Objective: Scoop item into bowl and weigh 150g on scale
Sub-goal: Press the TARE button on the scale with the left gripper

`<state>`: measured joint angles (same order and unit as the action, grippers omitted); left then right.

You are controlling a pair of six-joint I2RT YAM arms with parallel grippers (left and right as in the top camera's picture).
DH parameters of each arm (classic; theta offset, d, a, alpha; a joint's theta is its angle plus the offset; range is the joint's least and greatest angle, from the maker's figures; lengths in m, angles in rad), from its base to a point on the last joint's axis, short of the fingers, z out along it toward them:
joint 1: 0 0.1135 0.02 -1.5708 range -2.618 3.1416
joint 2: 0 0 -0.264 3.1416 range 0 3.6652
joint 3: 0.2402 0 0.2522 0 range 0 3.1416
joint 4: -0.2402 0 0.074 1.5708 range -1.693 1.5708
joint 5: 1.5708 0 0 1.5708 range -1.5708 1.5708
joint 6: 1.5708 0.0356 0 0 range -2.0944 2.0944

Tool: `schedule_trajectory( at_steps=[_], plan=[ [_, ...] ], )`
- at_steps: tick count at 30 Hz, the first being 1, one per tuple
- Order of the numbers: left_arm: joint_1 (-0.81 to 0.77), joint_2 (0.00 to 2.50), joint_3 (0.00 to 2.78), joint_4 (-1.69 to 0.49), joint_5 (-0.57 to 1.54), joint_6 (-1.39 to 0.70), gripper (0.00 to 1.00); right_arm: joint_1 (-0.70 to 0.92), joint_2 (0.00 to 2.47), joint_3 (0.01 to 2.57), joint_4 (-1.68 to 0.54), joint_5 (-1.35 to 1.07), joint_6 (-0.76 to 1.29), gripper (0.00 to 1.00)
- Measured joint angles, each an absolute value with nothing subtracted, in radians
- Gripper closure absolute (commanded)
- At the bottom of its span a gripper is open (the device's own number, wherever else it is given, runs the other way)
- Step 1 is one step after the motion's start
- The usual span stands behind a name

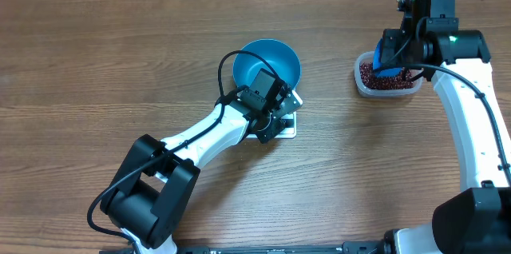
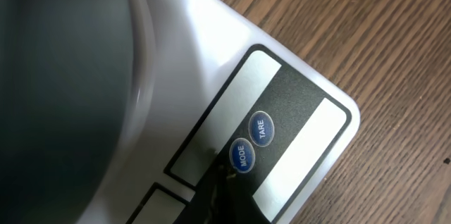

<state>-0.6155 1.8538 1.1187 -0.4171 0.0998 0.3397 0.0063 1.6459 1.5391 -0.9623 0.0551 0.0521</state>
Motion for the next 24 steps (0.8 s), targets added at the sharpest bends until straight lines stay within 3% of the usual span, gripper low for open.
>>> schedule_trajectory(
  at_steps=[24],
  plan=[
    [-0.616,1.867,1.119,-0.41,0.1,0.34,0.96,0.006,1.646,1.539,-0.982,0.056,0.052,0.96]
  ],
)
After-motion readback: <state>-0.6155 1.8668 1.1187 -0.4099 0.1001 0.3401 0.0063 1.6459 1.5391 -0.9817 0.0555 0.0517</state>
